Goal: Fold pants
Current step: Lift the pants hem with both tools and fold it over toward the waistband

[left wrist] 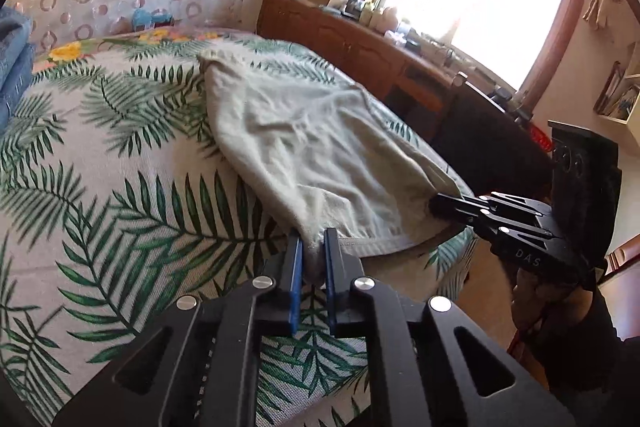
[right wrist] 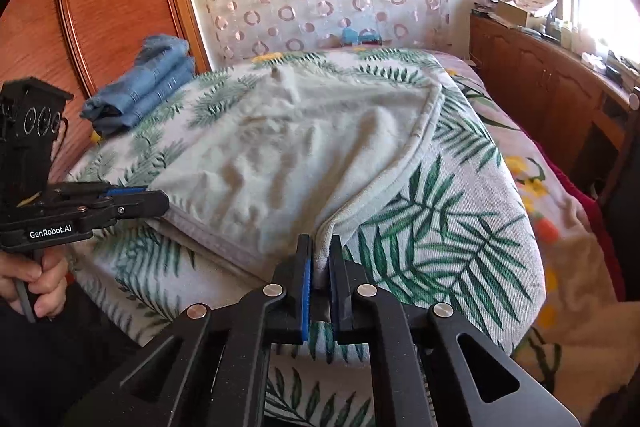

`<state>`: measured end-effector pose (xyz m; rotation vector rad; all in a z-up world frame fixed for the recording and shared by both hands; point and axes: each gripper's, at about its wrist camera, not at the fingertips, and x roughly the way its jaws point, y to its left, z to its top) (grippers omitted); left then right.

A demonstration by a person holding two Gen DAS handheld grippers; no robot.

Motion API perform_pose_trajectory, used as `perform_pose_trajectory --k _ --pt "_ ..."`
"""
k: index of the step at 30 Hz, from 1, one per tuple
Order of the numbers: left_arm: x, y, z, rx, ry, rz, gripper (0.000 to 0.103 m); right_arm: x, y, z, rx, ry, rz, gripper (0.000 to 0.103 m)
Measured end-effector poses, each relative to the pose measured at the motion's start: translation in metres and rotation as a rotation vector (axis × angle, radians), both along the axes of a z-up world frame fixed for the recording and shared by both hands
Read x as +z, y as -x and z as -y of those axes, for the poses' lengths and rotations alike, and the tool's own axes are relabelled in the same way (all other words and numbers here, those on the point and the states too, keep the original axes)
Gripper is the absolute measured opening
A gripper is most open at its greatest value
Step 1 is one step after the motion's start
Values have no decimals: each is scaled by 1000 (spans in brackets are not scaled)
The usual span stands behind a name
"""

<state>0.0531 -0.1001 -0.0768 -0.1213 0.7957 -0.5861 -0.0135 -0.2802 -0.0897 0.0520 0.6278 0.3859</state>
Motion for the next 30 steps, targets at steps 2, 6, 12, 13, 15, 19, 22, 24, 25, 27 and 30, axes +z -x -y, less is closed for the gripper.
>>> perform_pose_trajectory --k 2,6,12,13,15,19,22,24,25,27,30 --pt "13 2 -2 5 4 34 10 10 3 0 10 -11 35 6" --pt "43 4 -13 22 32 101 10 34 6 0 30 -28 98 6" --pt "103 11 -33 53 65 230 10 81 7 -2 66 -47 202 6" --pt "116 14 -37 58 69 258 10 89 8 -4 75 -49 223 6" --pt "132 20 -45 74 74 301 10 107 11 -8 96 -59 261 6" --pt "152 30 -59 105 77 357 9 139 22 -21 150 -89 331 6" --pt "161 35 -71 122 76 384 9 154 28 -30 186 -90 367 6" --pt "164 36 -77 135 78 397 9 163 30 -36 203 -90 385 6" --pt "166 37 -82 145 83 406 9 165 30 -38 210 -92 391 6" --pt "170 36 -87 158 78 424 9 171 29 -41 220 -89 406 6" --pt "174 19 -90 171 35 442 9 177 20 -49 242 -65 429 6"
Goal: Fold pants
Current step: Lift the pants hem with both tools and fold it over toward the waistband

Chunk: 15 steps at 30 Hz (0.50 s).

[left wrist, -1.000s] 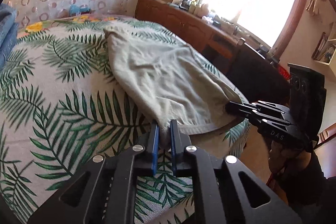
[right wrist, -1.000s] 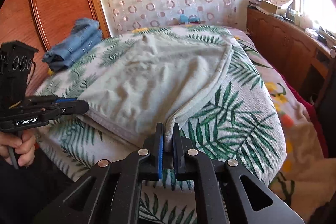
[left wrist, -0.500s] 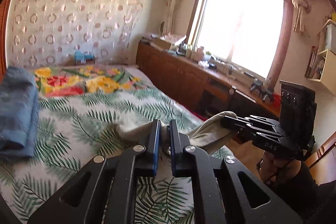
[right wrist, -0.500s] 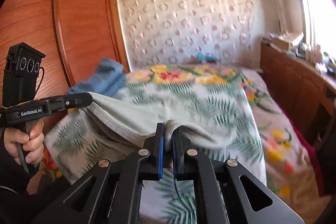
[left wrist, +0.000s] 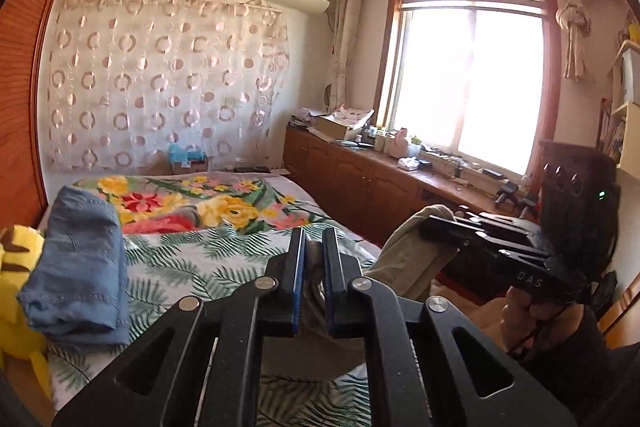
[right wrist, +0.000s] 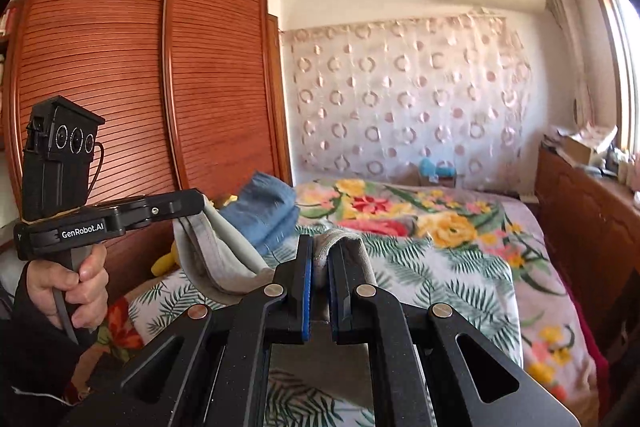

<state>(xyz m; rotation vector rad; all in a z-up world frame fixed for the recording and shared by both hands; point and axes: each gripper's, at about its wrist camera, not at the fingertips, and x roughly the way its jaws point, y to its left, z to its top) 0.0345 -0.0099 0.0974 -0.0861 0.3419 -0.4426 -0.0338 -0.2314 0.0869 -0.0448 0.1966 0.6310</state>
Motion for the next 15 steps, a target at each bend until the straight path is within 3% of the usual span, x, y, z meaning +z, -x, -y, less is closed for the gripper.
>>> perform_pose_trajectory --k 9,15 --pt "-1 -110 -27 134 -81 -43 9 10 -112 -45 -56 120 15 6" --pt "40 -153 -28 200 -144 21 9 49 -189 -81 -130 150 -6 6"
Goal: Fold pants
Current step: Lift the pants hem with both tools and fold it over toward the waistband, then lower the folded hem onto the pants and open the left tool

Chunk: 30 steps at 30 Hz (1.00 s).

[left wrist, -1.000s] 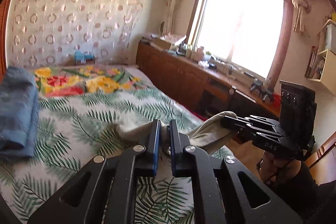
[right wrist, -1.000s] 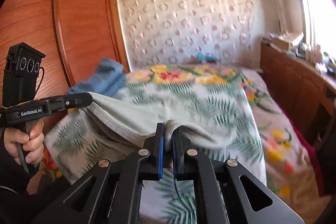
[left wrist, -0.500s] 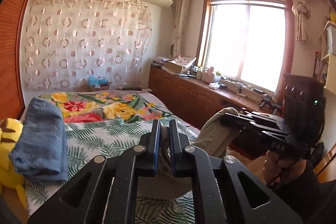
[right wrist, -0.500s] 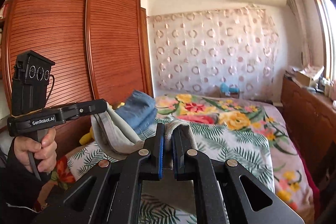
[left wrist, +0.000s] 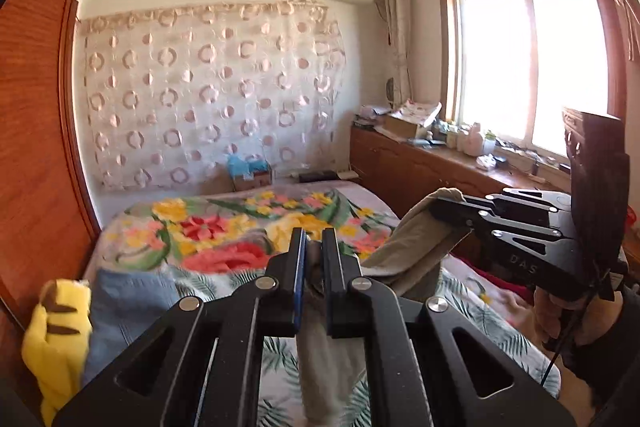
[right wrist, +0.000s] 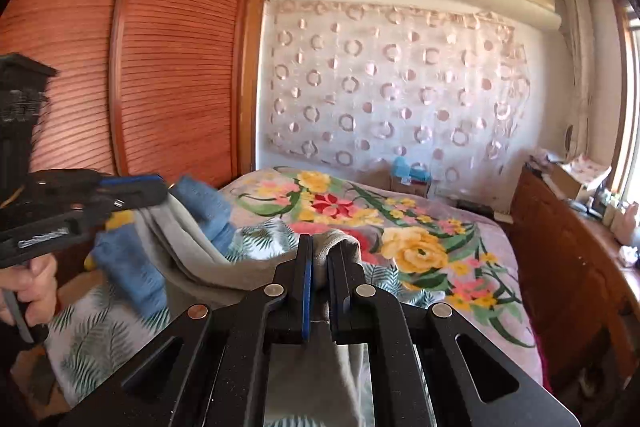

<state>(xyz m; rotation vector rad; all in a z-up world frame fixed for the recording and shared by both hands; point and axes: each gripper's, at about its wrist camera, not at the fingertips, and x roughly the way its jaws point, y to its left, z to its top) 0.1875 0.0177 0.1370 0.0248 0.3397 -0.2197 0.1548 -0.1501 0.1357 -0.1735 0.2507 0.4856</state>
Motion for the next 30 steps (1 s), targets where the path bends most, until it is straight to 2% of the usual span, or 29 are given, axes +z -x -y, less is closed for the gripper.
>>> perform_pose_trajectory --k 3,5,10,15,19,22,30 --pt "5 9 2 19 -30 -6 9 21 -11 -2 -7 -62 -4 6" --pt "-8 20 3 1 -37 -27 9 17 -2 -4 15 -91 -23 6" --pt "-61 52 0 -23 -42 -106 9 -36 20 -2 49 -52 -86 6" --pt "-124 85 -5 -31 12 -217 9 -94 36 -2 98 -14 -205 6" --pt "-161 110 -6 -27 51 -281 9 -125 51 -3 111 18 -256 6" --pt "-175 121 -3 -22 77 -320 9 -138 61 -1 127 8 -301 6" --pt "-205 139 3 -2 39 -384 9 -164 87 14 100 -21 -369 6"
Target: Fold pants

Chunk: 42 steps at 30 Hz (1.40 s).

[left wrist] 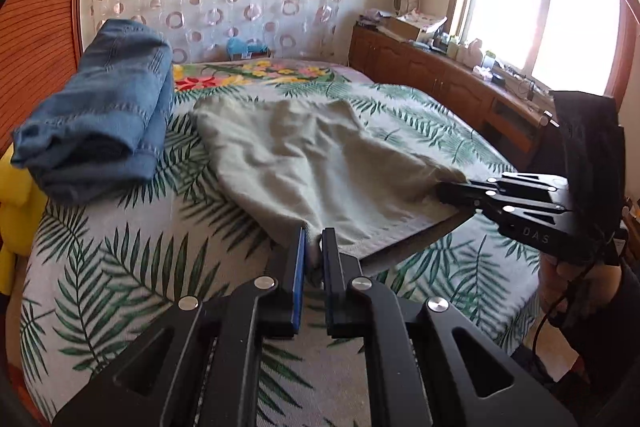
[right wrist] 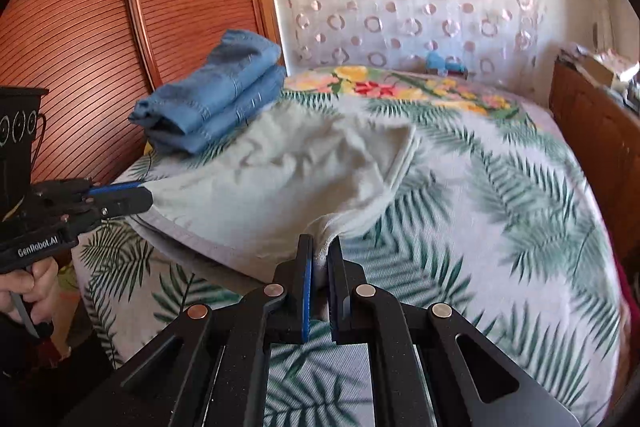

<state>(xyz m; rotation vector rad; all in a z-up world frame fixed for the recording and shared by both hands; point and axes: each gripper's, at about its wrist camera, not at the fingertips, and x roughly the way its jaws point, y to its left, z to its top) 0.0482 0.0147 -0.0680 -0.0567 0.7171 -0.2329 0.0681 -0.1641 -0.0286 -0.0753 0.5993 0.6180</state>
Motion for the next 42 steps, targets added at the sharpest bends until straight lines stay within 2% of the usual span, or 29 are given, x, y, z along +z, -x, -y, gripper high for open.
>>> perform_pose_trajectory --k 5,9,12,14,16,20,24,33,42 --pt "-11 2 -3 14 12 -37 9 -13 0 -1 -7 19 -19 6" --pt "-18 3 -2 30 10 -62 11 -12 3 -5 -16 48 -11 6" --pt "-22 3 -3 42 11 -71 25 -16 3 -6 -21 55 -10 6" --pt "-26 4 -5 51 19 -73 40 -21 2 -5 -25 52 -20 6" --pt "-27 4 -7 55 37 -82 42 -20 4 -4 -25 40 -25 6" --pt "-29 4 -8 75 19 -82 42 -22 2 -6 -30 54 -30 6" --pt "-33 2 -7 75 34 -100 42 -28 2 -10 -34 76 -19 6" --pt "-36 4 -3 60 35 -84 41 -29 0 -9 -31 67 -28 6" --pt "-34 9 -2 31 67 -70 15 -30 0 -7 -31 61 -36 6"
